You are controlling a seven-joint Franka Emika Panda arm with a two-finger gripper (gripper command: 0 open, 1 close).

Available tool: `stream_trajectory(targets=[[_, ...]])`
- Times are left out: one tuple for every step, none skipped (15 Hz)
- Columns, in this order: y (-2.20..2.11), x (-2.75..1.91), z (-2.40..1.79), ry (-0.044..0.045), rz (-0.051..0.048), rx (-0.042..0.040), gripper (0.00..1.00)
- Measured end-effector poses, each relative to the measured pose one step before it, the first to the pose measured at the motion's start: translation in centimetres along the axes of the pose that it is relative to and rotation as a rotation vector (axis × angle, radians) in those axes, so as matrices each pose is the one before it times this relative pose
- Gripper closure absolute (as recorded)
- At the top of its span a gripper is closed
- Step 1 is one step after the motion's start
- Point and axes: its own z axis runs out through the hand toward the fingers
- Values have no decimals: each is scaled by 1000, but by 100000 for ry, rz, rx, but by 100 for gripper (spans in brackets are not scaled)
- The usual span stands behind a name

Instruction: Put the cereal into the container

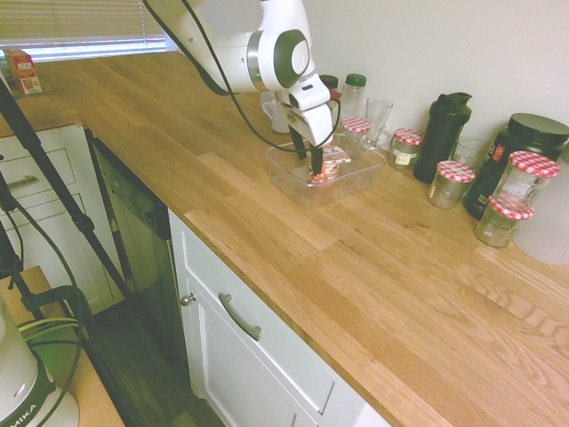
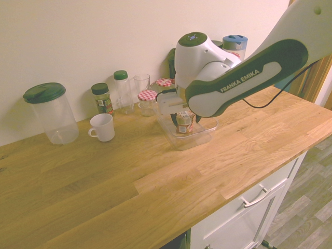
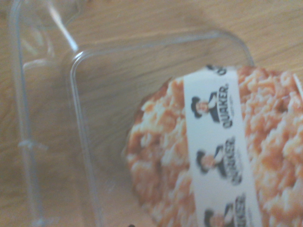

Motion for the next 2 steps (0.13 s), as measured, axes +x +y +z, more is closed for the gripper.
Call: stream_trajectory(targets=[[650, 150, -982, -4375, -396, 70, 0], [765, 247, -1275, -881, 499, 1043, 0]])
